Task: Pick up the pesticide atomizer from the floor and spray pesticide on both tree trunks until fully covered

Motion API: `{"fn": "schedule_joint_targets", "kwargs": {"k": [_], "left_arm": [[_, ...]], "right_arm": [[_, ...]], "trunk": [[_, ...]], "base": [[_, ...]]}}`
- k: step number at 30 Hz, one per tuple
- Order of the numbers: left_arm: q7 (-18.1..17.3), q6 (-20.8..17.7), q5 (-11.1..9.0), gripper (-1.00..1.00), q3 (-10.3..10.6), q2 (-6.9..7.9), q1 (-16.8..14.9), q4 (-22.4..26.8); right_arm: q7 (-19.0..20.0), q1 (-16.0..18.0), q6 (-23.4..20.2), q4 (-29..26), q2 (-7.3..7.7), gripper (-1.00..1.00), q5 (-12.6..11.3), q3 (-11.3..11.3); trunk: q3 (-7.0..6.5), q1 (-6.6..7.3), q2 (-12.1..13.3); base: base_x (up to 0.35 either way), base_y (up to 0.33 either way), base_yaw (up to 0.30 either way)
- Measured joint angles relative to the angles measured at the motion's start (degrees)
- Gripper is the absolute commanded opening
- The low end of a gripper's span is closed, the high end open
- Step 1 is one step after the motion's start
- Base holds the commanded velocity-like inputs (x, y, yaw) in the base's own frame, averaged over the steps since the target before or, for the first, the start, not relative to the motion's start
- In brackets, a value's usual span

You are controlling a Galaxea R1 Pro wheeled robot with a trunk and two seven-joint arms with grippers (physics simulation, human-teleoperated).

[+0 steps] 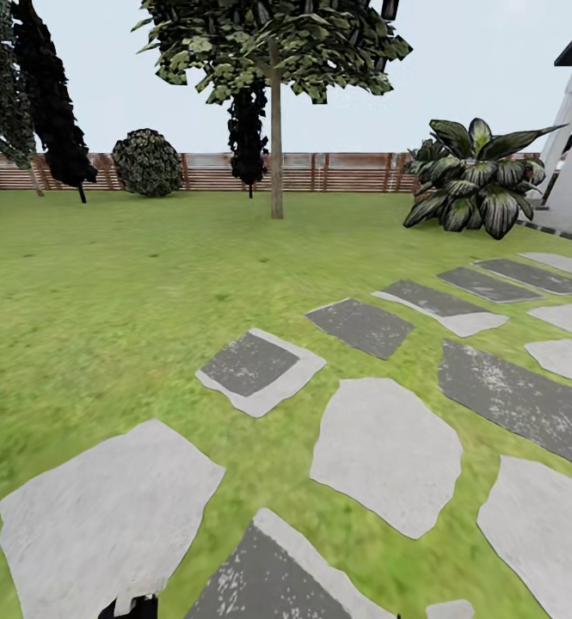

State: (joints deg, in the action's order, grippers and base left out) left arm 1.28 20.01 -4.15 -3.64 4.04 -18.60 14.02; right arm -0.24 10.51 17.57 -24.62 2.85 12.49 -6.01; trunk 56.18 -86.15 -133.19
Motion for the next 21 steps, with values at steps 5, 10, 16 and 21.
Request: {"fn": "schedule_joint_targets", "kwargs": {"k": [5,10,16,21], "left_arm": [[0.0,0.0,0.0,-1.00,0.0,0.00,0.0,0.0],[0.0,0.0,0.0,-1.00,0.0,-0.01,0.0,0.0],[0.0,0.0,0.0,-1.00,0.0,0.00,0.0,0.0],[0.0,0.0,0.0,-1.00,0.0,0.06,0.0,0.0]], "right_arm": [[0.0,0.0,0.0,0.0,0.00,1.00,0.0,0.0],[0.0,0.0,0.0,0.0,0.00,1.00,0.0,0.0],[0.0,0.0,0.0,0.0,0.00,1.00,0.0,0.0],[0.0,0.0,0.0,-0.1,0.01,1.00,0.0,0.0]], "trunk": [[0.00,0.00,0.0],[0.00,0.00,0.0],[0.00,0.00,0.0],[0.00,0.00,0.0]], "base": [[0.339,0.000,0.000],[0.339,0.000,0.000],[0.339,0.000,0.000],[0.339,0.000,0.000]]}}
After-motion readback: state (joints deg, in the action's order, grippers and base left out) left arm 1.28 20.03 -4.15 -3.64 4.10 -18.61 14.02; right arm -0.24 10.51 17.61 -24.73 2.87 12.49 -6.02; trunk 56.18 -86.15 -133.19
